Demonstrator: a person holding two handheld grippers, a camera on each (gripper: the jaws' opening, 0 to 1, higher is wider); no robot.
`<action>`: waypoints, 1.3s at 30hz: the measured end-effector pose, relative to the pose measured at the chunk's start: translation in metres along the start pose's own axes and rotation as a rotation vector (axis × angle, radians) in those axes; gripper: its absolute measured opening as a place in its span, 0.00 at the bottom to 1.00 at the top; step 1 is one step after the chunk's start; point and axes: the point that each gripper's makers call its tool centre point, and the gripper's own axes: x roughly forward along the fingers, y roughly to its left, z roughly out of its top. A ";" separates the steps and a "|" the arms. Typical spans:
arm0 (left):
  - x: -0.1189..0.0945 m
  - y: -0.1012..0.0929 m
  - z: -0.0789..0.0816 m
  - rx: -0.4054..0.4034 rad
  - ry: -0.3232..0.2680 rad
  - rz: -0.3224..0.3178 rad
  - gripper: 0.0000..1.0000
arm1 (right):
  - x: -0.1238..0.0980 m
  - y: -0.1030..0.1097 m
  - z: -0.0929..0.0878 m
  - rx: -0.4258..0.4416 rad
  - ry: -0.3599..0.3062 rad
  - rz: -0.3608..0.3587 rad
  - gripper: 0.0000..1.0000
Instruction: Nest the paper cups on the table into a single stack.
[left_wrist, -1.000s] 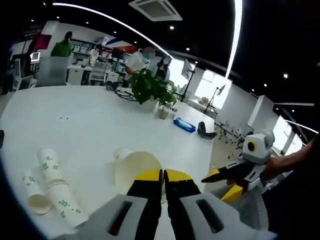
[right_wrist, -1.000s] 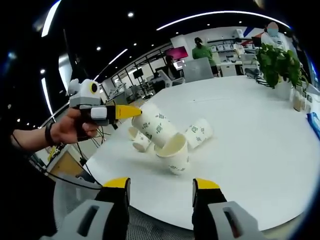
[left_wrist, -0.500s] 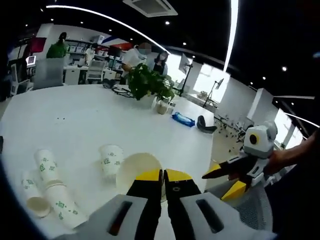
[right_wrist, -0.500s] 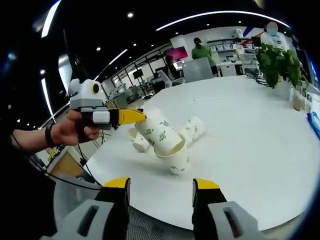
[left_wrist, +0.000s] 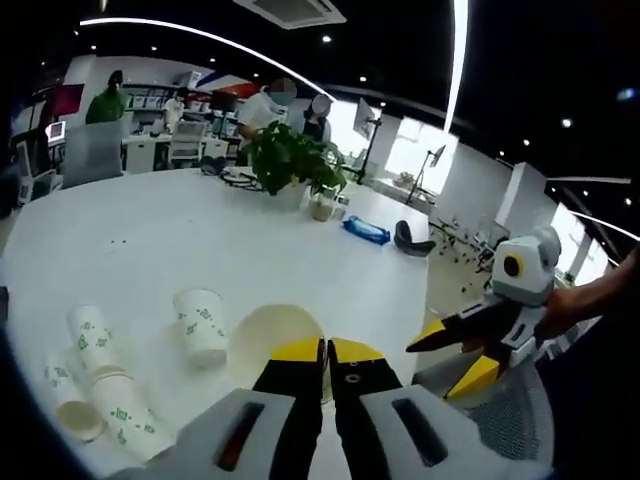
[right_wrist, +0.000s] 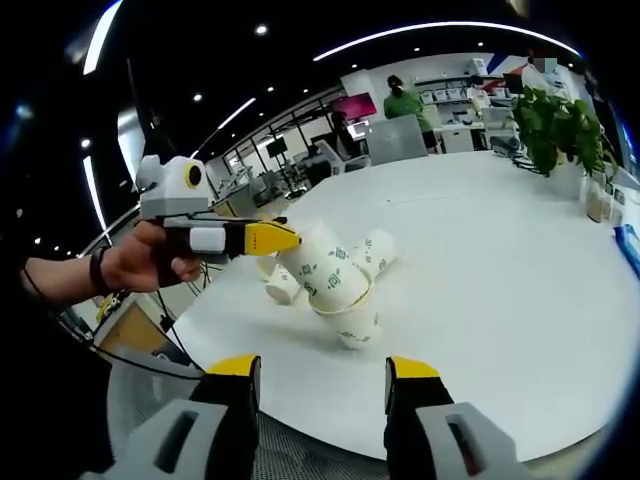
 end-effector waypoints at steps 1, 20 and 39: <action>0.001 0.000 -0.001 0.004 0.002 -0.001 0.00 | 0.000 0.000 0.000 0.000 0.000 0.000 0.49; 0.018 -0.009 -0.020 0.035 0.063 -0.019 0.01 | 0.001 -0.002 -0.002 -0.002 0.000 -0.002 0.49; 0.013 -0.010 -0.019 0.000 0.050 -0.017 0.02 | 0.002 -0.004 -0.002 -0.004 -0.001 0.000 0.49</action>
